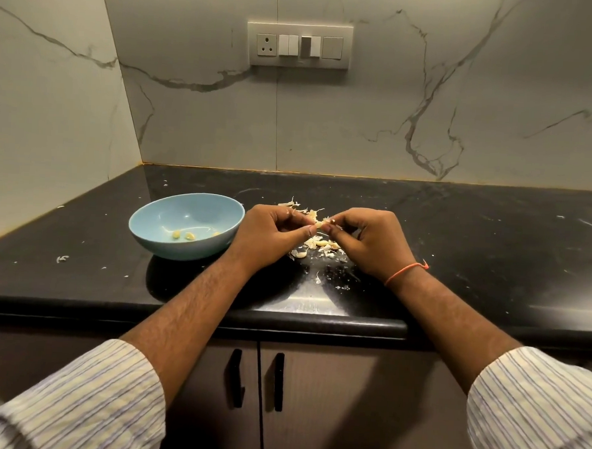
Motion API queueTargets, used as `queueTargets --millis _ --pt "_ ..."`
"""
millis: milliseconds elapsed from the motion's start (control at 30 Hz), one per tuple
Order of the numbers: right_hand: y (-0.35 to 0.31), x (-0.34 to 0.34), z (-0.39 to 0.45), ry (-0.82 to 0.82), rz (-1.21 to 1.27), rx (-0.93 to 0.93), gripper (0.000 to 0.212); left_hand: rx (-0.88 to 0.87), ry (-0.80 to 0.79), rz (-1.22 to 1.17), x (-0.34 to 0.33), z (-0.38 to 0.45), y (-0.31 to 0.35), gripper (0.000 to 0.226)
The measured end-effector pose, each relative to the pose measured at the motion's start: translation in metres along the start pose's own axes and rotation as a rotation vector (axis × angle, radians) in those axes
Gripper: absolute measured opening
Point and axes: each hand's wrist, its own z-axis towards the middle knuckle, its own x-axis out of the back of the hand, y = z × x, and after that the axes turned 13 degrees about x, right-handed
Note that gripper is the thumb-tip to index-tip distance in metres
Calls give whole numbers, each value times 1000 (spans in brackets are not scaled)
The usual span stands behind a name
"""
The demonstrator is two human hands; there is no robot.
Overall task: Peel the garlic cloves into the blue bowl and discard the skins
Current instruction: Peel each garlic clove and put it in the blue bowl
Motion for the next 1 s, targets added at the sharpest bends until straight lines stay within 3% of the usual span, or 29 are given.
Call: queueTargets --millis 200,400,567,767,900,1000 --pt "-4 -1 1 3 -50 18 22 -20 1 58 0 0 1 16" --pt "0 -2 -1 -5 84 -81 10 19 7 62 2 2 0 17" --pt "7 -2 -3 66 39 -126 10 31 46 67 1 1 0 17" --pt "7 0 -4 -83 11 -161 23 33 40 59 1 -1 2 18" --pt "6 0 -1 -17 -4 -190 26 27 29 75 1 -1 4 19" --pt "11 1 -2 -52 -29 -192 14 25 25 88 0 0 5 18"
